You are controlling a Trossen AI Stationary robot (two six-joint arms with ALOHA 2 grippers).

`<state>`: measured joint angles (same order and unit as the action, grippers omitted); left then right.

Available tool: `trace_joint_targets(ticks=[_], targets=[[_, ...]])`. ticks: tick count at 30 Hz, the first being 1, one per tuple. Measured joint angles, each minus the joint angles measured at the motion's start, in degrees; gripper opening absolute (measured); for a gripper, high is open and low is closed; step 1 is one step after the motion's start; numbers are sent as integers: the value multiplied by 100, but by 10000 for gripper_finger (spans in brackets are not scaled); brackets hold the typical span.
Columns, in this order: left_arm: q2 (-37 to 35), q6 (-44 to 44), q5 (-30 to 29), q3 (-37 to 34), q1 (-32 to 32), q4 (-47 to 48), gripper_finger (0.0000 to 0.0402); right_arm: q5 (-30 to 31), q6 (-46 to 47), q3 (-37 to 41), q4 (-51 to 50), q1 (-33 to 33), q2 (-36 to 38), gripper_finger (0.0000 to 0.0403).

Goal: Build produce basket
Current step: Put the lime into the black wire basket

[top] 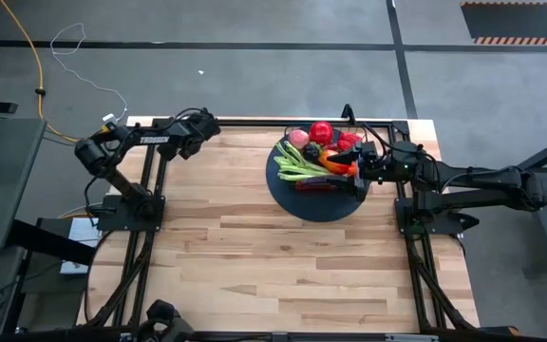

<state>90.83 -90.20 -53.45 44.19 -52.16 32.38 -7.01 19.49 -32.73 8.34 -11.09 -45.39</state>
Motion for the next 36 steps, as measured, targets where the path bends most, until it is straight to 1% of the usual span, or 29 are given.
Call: trace_joint_targets(ticks=[7, 10, 13, 14, 16, 17, 21, 25, 27, 33, 36], targets=[[668, -208, -631, 254, 257, 575, 351, 2, 0, 1, 0, 0, 0, 376], [979, -449, -629, 366, 280, 936, 351, 2, 0, 0, 0, 0, 0, 376], [1196, -903, -637, 431, 313, 1182, 351, 2, 2, 0, 0, 0, 0, 376], [1255, -994, -606, 430, 313, 1165, 351, 2, 4, 0, 2, -2, 0, 376], [1368, -1015, -263, 418, 229, 936, 351, 2, 68, 0, 0, 0, 0, 376], [1396, -1081, -200, 427, 202, 928, 350, 2, 135, 1, 0, -1, 0, 376], [1407, -1262, -243, 443, 206, 994, 336, -8, 155, 0, -83, 0, 0, 376], [1401, -1312, -191, 447, 207, 1093, 305, -15, 122, 0, -143, -1, 0, 376], [1358, -1313, -62, 445, 210, 1162, 284, -15, 120, 0, -155, -2, 0, 376], [1271, -1323, 575, 443, 193, 1205, 202, -17, 109, 1, -173, 0, 0, 376], [1267, -1333, 776, 443, 193, 1295, 157, -17, 106, 0, -173, 0, 0, 376]])
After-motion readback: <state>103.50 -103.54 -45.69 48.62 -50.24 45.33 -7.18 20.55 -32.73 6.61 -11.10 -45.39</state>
